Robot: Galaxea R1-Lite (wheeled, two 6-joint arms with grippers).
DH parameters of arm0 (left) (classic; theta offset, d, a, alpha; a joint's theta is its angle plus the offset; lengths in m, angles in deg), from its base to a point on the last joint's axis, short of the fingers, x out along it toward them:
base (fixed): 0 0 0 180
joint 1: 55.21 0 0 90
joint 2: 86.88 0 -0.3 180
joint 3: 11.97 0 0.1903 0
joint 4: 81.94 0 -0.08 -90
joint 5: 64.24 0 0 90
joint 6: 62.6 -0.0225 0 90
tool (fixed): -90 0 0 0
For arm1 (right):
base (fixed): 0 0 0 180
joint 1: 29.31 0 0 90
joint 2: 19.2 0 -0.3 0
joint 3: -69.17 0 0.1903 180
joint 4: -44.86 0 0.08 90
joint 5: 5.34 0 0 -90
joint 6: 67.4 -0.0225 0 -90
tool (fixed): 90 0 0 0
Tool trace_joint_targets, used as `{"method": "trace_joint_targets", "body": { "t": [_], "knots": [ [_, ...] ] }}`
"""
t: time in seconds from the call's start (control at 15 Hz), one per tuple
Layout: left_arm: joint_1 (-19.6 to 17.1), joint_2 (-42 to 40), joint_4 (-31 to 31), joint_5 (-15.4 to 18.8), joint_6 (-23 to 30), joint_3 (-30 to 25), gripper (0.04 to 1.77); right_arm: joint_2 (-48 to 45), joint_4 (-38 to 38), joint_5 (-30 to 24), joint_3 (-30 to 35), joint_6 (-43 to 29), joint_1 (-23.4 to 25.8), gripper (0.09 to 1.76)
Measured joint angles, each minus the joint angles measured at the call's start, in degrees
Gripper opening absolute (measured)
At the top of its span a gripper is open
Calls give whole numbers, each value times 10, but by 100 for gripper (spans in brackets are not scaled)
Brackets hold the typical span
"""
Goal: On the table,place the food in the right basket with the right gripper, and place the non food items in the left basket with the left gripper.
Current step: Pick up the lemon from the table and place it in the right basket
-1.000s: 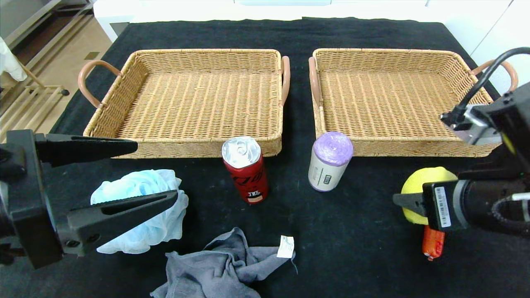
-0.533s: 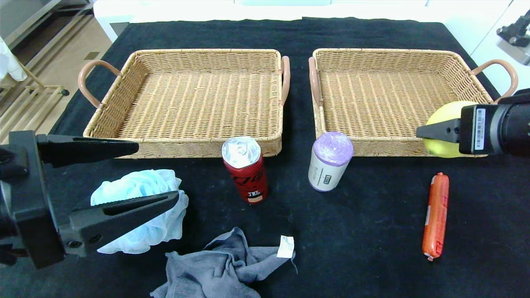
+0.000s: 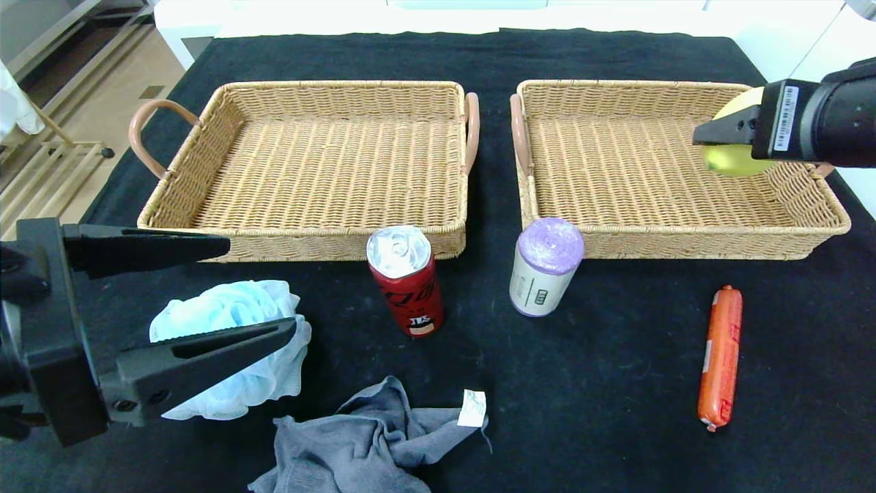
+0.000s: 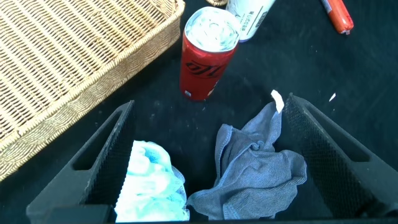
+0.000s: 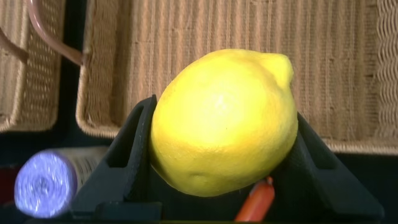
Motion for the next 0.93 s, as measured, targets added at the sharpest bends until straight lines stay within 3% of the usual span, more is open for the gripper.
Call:
{"method": "trace_joint_targets", "body": {
  "t": [0.33, 0.93],
  "knots": [
    [0, 1, 0, 0, 0, -1, 172, 67, 63, -1, -42, 14, 20, 121],
    [0, 2, 0, 0, 0, -2, 172, 178, 68, -42, -132, 16, 70, 121]
  ]
}}
